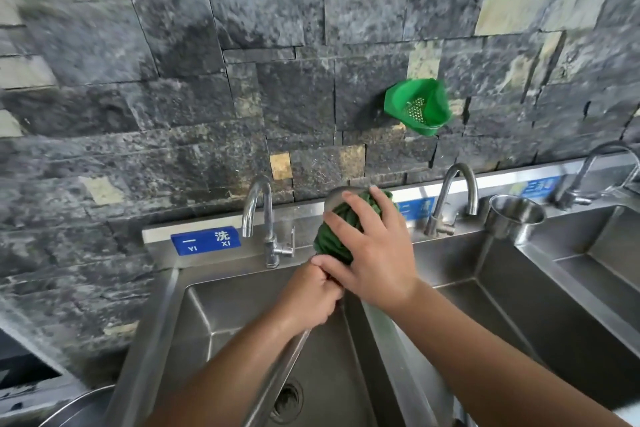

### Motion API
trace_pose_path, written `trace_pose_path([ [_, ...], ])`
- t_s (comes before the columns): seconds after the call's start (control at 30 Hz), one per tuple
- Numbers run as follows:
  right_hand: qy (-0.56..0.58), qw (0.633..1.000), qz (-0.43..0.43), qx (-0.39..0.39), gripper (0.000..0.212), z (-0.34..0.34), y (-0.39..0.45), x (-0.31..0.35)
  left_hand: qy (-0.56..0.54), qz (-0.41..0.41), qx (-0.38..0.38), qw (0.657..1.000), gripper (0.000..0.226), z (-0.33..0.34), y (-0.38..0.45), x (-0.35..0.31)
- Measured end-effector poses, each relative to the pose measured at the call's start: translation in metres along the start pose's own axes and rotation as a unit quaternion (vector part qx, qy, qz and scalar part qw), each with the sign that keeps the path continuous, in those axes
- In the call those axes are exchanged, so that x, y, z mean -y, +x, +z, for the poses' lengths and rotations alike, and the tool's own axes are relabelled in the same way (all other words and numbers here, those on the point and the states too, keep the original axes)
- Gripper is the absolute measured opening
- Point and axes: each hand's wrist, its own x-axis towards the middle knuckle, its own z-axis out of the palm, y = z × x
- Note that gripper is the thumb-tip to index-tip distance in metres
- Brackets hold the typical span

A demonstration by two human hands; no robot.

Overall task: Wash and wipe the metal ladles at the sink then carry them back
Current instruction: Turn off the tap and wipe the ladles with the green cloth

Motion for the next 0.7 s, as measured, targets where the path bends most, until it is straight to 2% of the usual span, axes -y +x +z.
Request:
trace_pose_path([
  [0.07, -0.029, 0.999, -0.007, 0.023, 0.058, -0.006, 0.012, 0.005, 0.038, 0.027, 0.003, 0.999, 0.014, -0.005, -0.004, -0.004],
  [0.17, 0.01, 0.996, 0.054, 0.071, 0.049, -0.012, 0.045, 0.007, 0.091, 0.09, -0.013, 0.992, 0.01, -0.009, -0.011, -0.004],
  [0.3, 0.152, 0.962, 0.144, 0.178, 0.04, -0.014, 0.082, -0.012, 0.113, 0.096, -0.029, 0.989, 0.023, -0.018, -0.026, 0.003],
  [0.37, 0.291, 0.913, 0.201, 0.205, 0.028, -0.015, 0.086, -0.023, 0.1, 0.1, -0.029, 0.99, 0.024, -0.023, -0.035, 0.009],
  [0.43, 0.393, 0.869, 0.244, 0.175, 0.014, -0.012, 0.074, -0.031, 0.072, 0.103, -0.021, 0.992, 0.018, -0.025, -0.042, 0.01],
  [0.5, 0.456, 0.84, 0.28, 0.09, 0.006, -0.007, 0.057, -0.027, 0.013, 0.088, -0.007, 0.996, 0.016, -0.027, -0.047, 0.008],
  [0.57, 0.484, 0.822, 0.301, 0.0, 0.008, -0.003, 0.04, -0.01, -0.077, 0.033, 0.001, 0.996, 0.023, -0.032, -0.048, -0.001],
  [0.6, 0.472, 0.83, 0.295, -0.035, 0.012, -0.001, 0.031, 0.0, -0.109, 0.005, 0.004, 0.994, 0.024, -0.034, -0.047, -0.007],
  [0.63, 0.439, 0.854, 0.272, -0.063, 0.02, 0.0, 0.022, 0.01, -0.129, -0.014, 0.006, 0.992, 0.024, -0.037, -0.046, -0.012],
  [0.7, 0.316, 0.925, 0.187, -0.098, 0.038, 0.006, 0.008, 0.028, -0.147, -0.036, 0.011, 0.988, 0.02, -0.042, -0.044, -0.02],
])
